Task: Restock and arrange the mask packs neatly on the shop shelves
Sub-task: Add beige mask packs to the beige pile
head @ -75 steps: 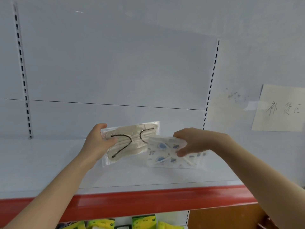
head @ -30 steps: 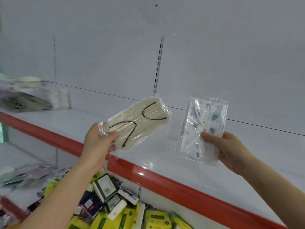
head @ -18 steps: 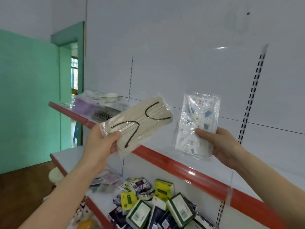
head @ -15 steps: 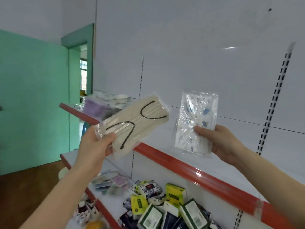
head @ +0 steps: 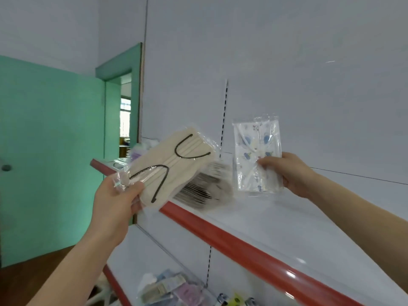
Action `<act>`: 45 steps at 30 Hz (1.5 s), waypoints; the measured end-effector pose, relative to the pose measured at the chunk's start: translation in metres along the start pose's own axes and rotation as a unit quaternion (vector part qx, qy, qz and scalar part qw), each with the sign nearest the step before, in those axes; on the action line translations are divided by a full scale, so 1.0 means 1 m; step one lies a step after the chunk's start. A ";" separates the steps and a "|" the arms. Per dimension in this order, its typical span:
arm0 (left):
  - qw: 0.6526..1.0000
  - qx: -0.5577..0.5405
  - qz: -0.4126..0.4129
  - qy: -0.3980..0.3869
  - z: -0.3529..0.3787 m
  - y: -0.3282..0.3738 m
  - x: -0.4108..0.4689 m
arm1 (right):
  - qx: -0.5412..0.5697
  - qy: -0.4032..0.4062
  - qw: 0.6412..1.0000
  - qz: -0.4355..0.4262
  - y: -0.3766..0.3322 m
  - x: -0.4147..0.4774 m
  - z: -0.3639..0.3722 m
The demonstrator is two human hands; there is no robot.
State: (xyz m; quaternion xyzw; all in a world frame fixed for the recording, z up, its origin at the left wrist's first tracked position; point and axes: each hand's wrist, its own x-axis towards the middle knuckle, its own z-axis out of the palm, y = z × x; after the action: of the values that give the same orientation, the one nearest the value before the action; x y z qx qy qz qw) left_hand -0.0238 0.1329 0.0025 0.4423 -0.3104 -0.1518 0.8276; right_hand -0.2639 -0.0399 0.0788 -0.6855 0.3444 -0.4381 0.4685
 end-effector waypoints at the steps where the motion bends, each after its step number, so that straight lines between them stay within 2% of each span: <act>1: 1.000 -0.001 0.001 -0.007 0.004 -0.004 0.018 | -0.002 0.010 1.000 0.001 0.000 0.017 0.006; 9: 0.999 -0.040 -0.019 -0.032 0.032 -0.031 0.138 | -0.062 0.122 0.990 0.023 -0.004 0.136 0.044; 19: 0.974 -0.115 -0.049 -0.187 0.059 -0.072 0.262 | -0.230 0.192 0.953 0.053 -0.005 0.198 0.074; 22: 0.966 -0.136 -0.072 -0.209 0.064 -0.083 0.290 | -0.321 0.202 0.924 0.056 -0.016 0.212 0.077; 29: 0.956 -0.166 -0.102 -0.218 0.068 -0.104 0.321 | -0.508 0.107 0.848 0.110 -0.015 0.259 0.094; 35: 0.959 -0.144 -0.088 -0.229 0.072 -0.116 0.333 | -0.655 0.042 0.749 0.094 0.016 0.283 0.097; 40: 0.960 -0.132 -0.086 -0.231 0.077 -0.123 0.337 | -0.673 0.073 0.734 0.052 0.037 0.277 0.091; 43: 0.959 -0.135 -0.089 -0.232 0.079 -0.125 0.337 | -0.717 0.096 0.690 0.006 0.046 0.273 0.094; 45: 0.958 -0.139 -0.089 -0.234 0.080 -0.127 0.337 | -0.714 0.091 0.694 0.010 0.050 0.272 0.095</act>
State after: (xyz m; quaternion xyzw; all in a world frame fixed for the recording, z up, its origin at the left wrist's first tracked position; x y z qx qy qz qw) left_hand 0.1834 -0.1665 0.0590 0.3006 -0.4306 -0.3653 0.7686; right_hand -0.0766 -0.2641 0.0903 -0.7672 0.6011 -0.1160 -0.1916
